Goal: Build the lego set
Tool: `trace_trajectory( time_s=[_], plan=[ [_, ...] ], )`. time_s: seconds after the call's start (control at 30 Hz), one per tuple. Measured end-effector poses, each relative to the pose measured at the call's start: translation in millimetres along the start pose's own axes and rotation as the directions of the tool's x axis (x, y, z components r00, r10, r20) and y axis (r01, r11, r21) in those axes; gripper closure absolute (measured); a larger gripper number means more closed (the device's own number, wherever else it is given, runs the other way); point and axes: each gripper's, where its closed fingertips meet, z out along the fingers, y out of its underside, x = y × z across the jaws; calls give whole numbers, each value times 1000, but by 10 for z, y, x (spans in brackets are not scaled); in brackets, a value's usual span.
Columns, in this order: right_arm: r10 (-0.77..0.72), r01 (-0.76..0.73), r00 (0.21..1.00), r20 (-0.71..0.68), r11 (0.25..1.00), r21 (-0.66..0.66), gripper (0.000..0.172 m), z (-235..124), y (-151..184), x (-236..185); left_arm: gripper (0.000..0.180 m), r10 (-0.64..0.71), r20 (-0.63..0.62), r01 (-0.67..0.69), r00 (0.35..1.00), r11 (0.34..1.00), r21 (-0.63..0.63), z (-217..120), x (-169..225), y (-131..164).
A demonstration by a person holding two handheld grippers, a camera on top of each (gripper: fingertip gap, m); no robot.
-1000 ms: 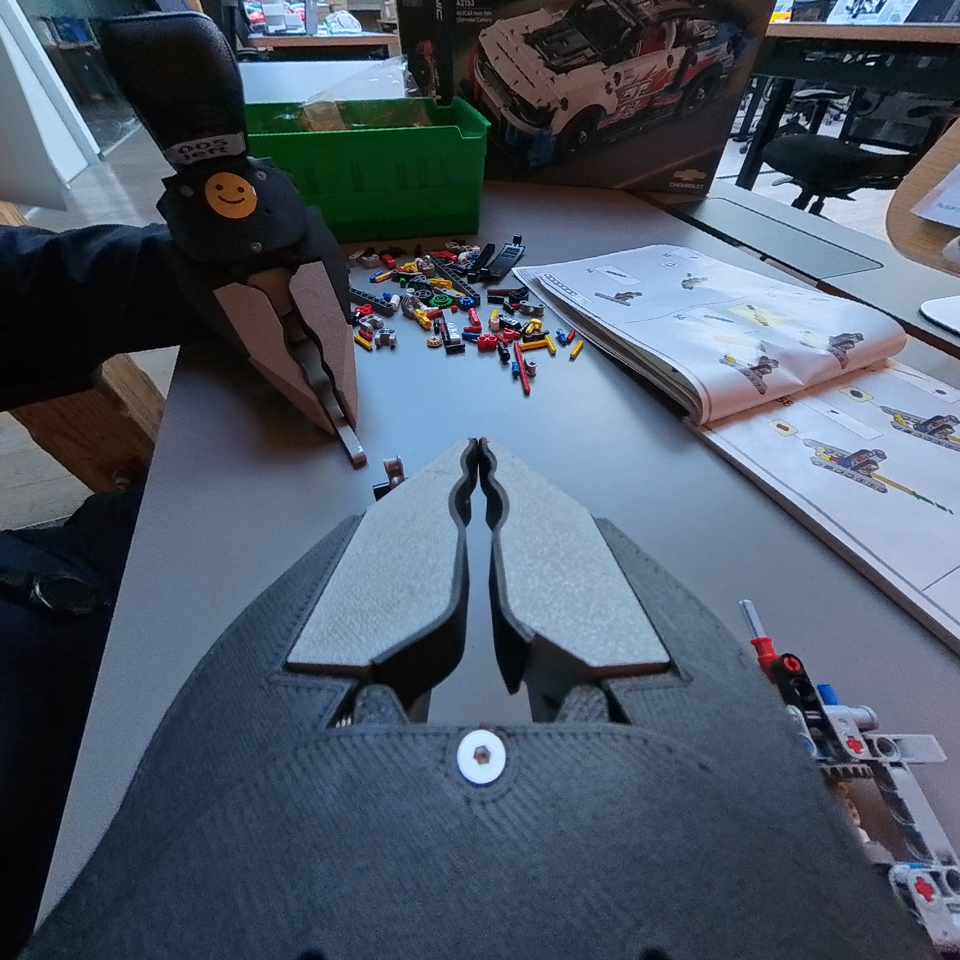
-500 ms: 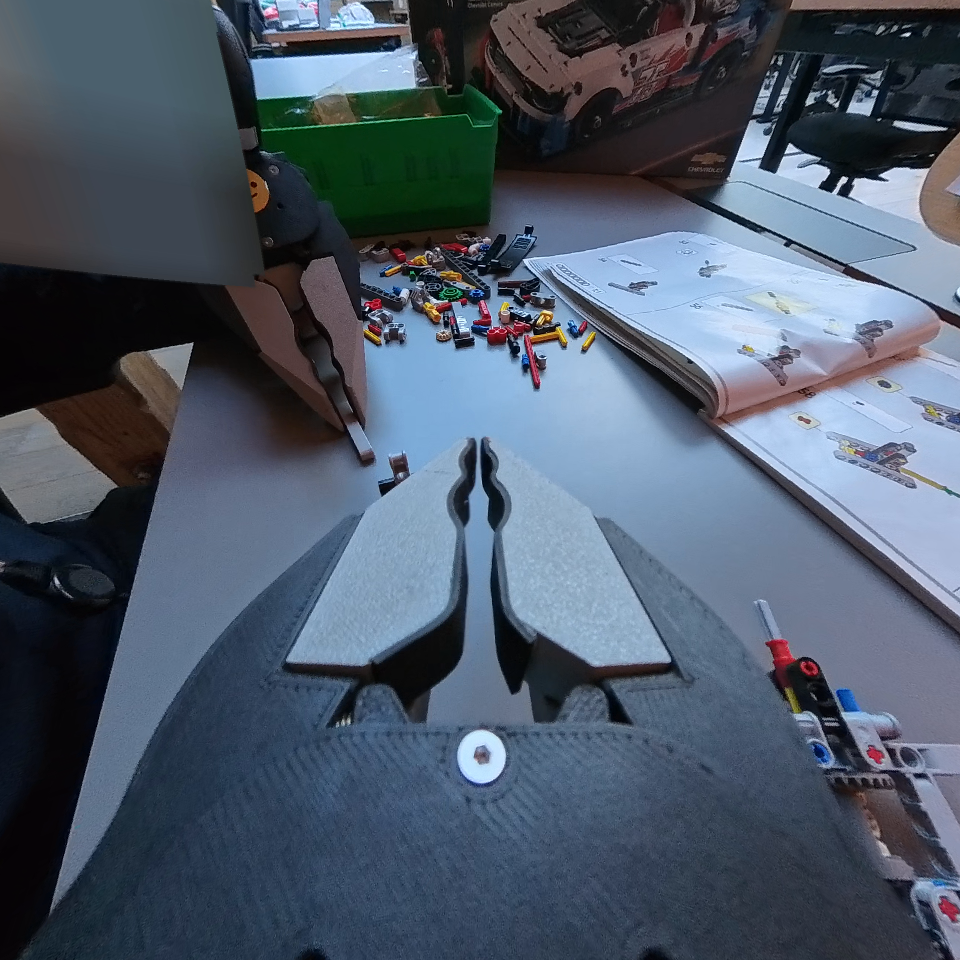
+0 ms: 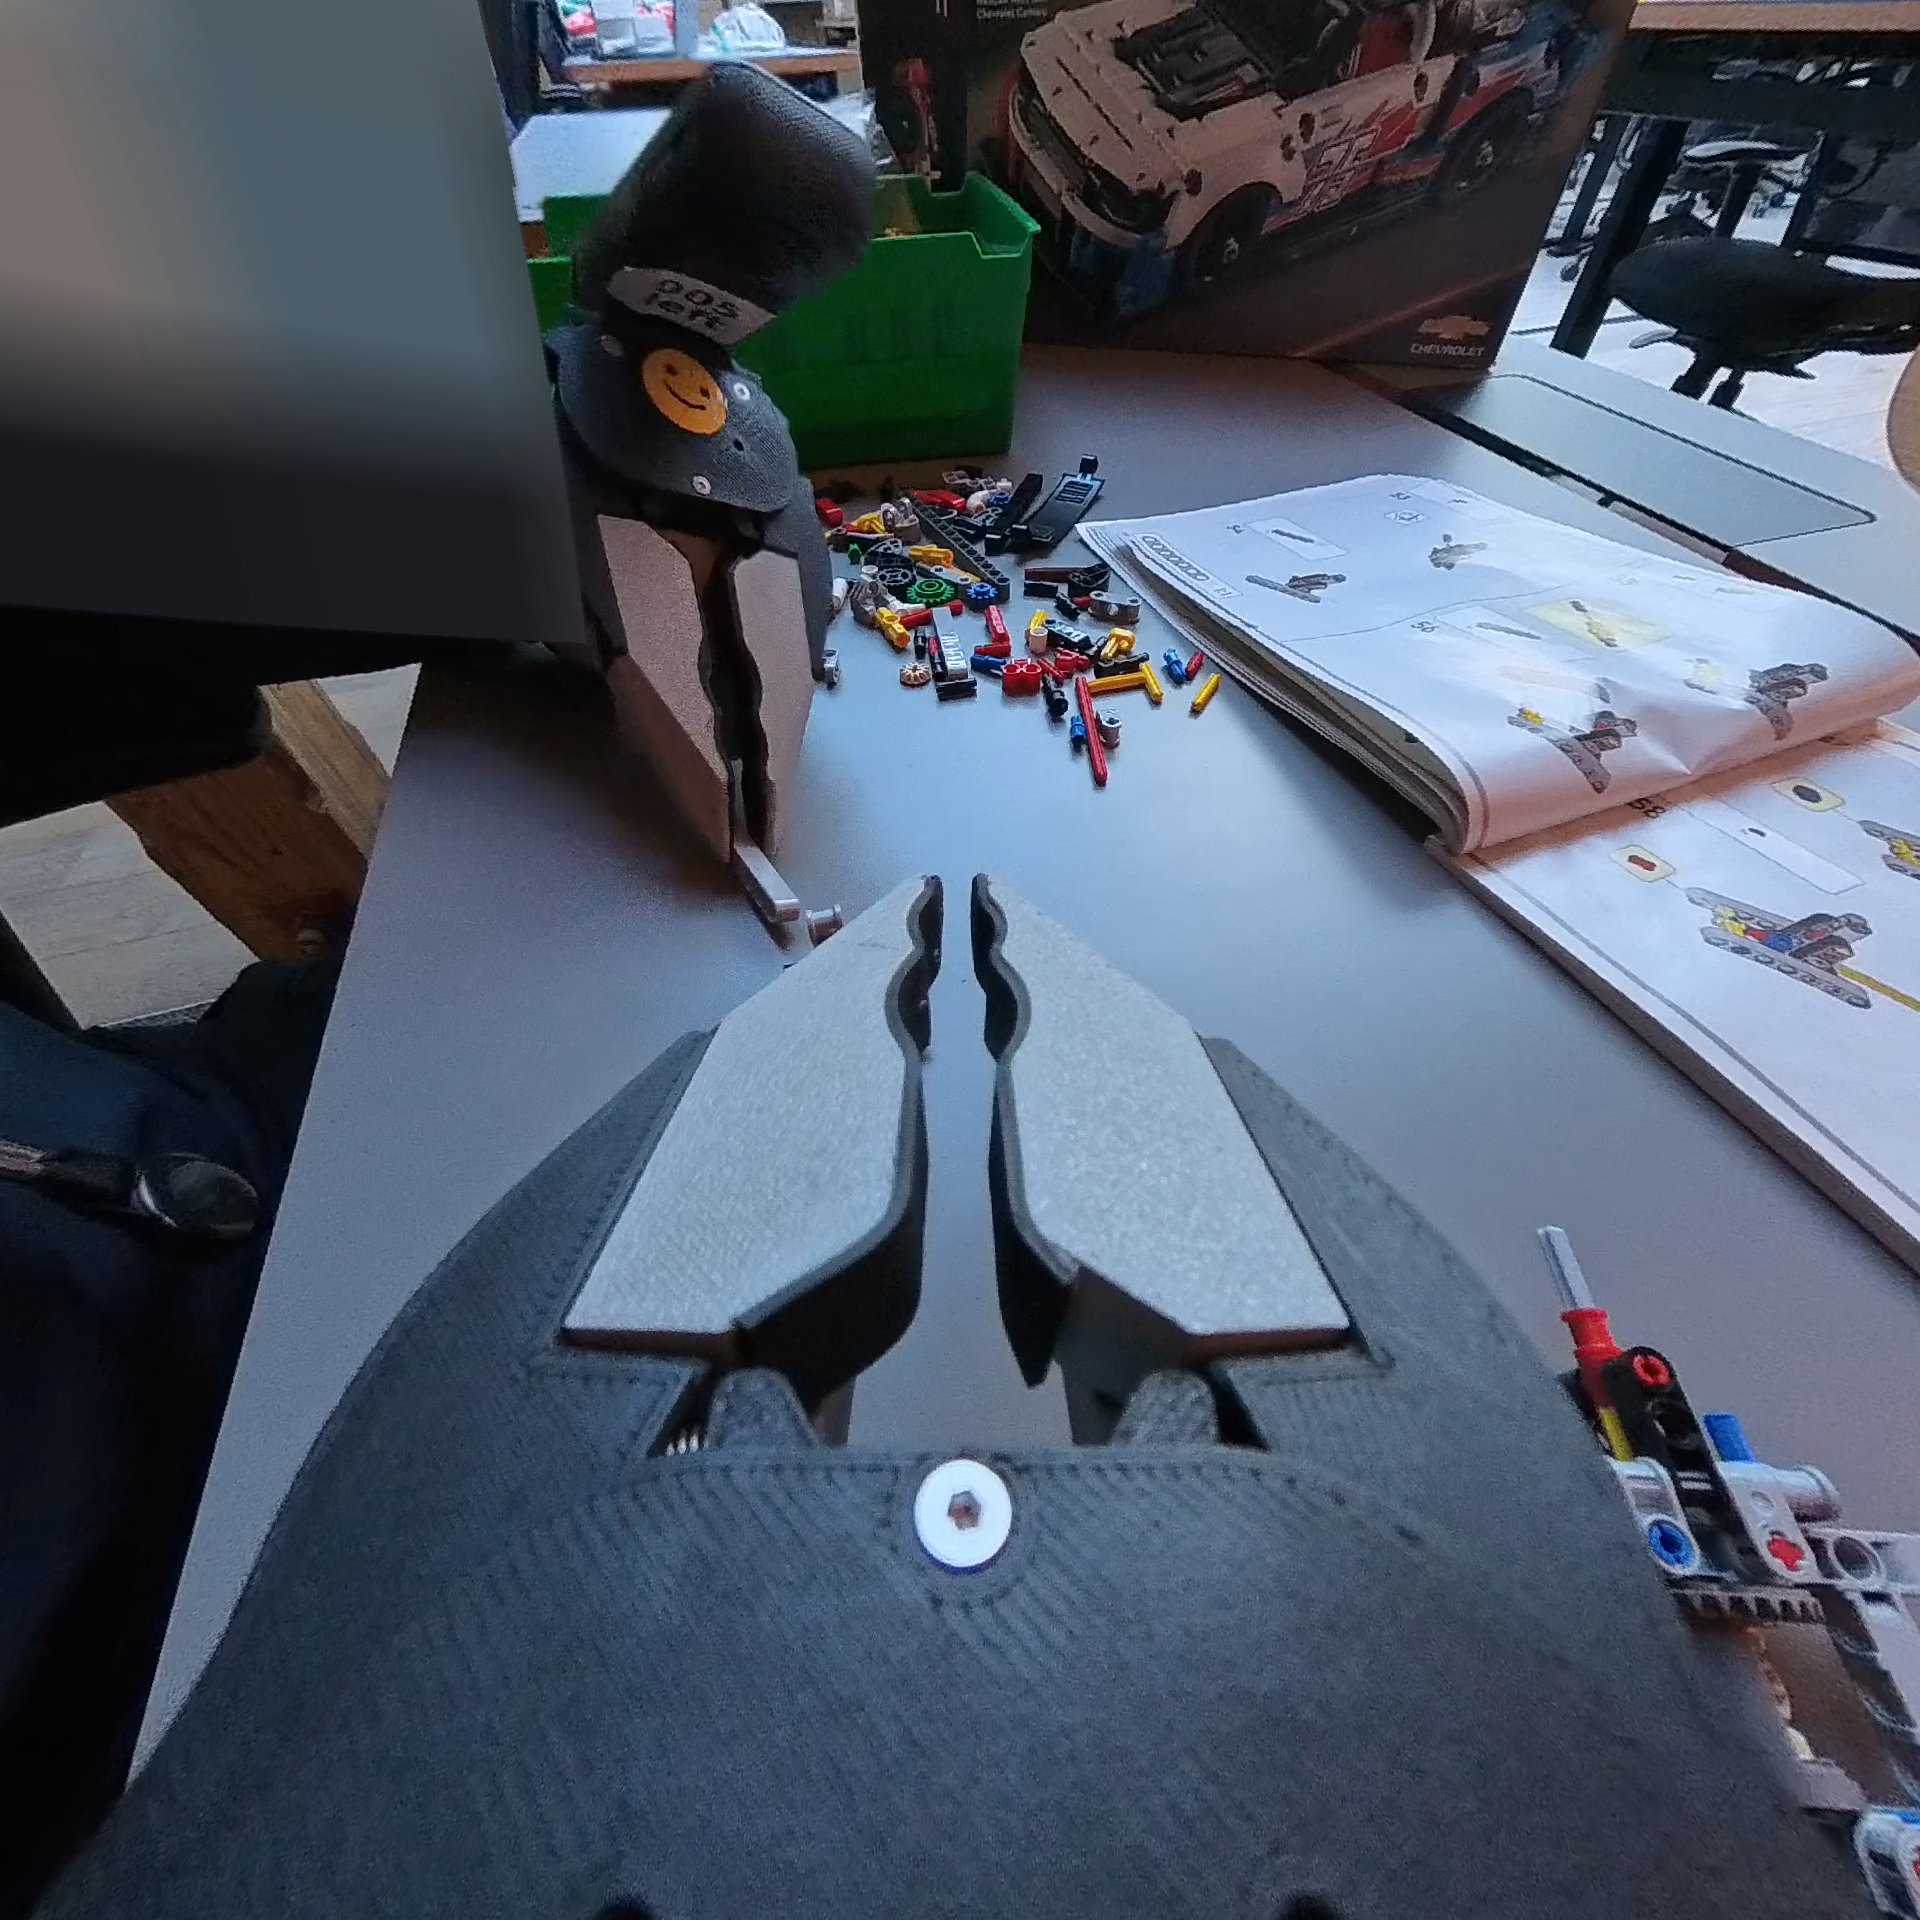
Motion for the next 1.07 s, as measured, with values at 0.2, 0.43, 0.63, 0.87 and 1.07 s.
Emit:
trace_trajectory(
  time_s=[0.2, 0.43, 0.63, 0.87, 1.07],
  plan=[
    [1, 0, 999, 35, 1000, -13, 164, -6, 29, -49, 175, 218, 76, -215, 973, 976, -46, 119, 121, 6],
    [-56, 91, 978, 200, 981, -171, 136, 33, 284, -311, 174, 470, 122, -461, 874, 882, -96, 317, 204, -90],
    [-68, 138, 972, 225, 941, -309, 123, 136, 494, -357, 175, 501, 47, -495, 864, 863, -99, 361, 222, -119],
    [-63, 133, 969, 238, 948, -290, 126, 142, 458, -354, 175, 515, 44, -509, 856, 855, -98, 393, 205, -158],
    [-78, 144, 965, 249, 956, -257, 128, 116, 417, -378, 174, 525, 54, -519, 849, 849, -98, 395, 203, -161]
  ],
)
